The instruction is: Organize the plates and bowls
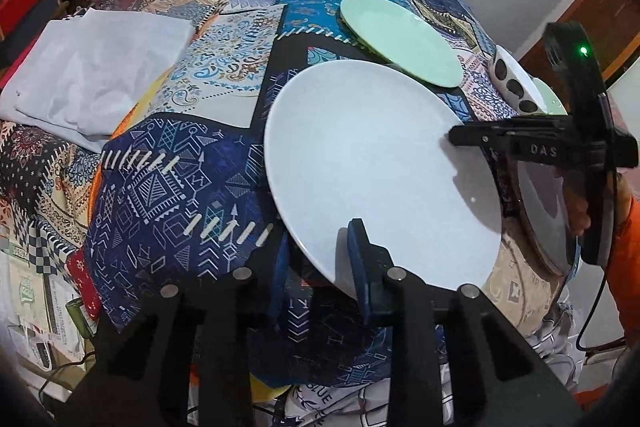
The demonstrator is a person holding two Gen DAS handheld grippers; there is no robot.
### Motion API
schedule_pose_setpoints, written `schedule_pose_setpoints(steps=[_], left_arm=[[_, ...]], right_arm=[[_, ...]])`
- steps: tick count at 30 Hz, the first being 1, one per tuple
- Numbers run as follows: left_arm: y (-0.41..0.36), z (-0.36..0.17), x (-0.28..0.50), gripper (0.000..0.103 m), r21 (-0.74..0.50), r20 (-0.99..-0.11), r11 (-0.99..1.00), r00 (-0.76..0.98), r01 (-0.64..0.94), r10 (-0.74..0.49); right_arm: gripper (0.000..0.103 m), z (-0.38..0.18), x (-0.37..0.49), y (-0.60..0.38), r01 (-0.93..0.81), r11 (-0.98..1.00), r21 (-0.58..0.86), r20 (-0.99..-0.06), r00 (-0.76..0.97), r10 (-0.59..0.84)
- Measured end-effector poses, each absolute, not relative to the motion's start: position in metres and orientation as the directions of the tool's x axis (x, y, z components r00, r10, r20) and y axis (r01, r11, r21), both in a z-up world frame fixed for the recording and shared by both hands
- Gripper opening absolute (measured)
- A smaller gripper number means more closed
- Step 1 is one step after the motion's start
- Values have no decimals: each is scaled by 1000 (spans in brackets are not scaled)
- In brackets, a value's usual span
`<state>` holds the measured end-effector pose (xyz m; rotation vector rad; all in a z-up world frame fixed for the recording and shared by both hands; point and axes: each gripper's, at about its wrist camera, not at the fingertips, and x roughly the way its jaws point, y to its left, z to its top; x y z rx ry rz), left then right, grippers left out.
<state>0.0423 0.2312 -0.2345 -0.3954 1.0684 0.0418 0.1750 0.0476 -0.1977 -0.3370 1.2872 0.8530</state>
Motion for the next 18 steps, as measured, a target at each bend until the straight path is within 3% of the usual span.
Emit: schedule_pose_setpoints(steps=[10,18], left_arm=[[224,-234,42,30,-291,-863,930,481,-226,-154],[225,-235,43,30,-282,-871,923,474,-261,-131]], right_arm=[[26,-202,174,50,-717,649,253,-926,14,377],[23,-196,170,45,-697,670,257,-915,48,400]])
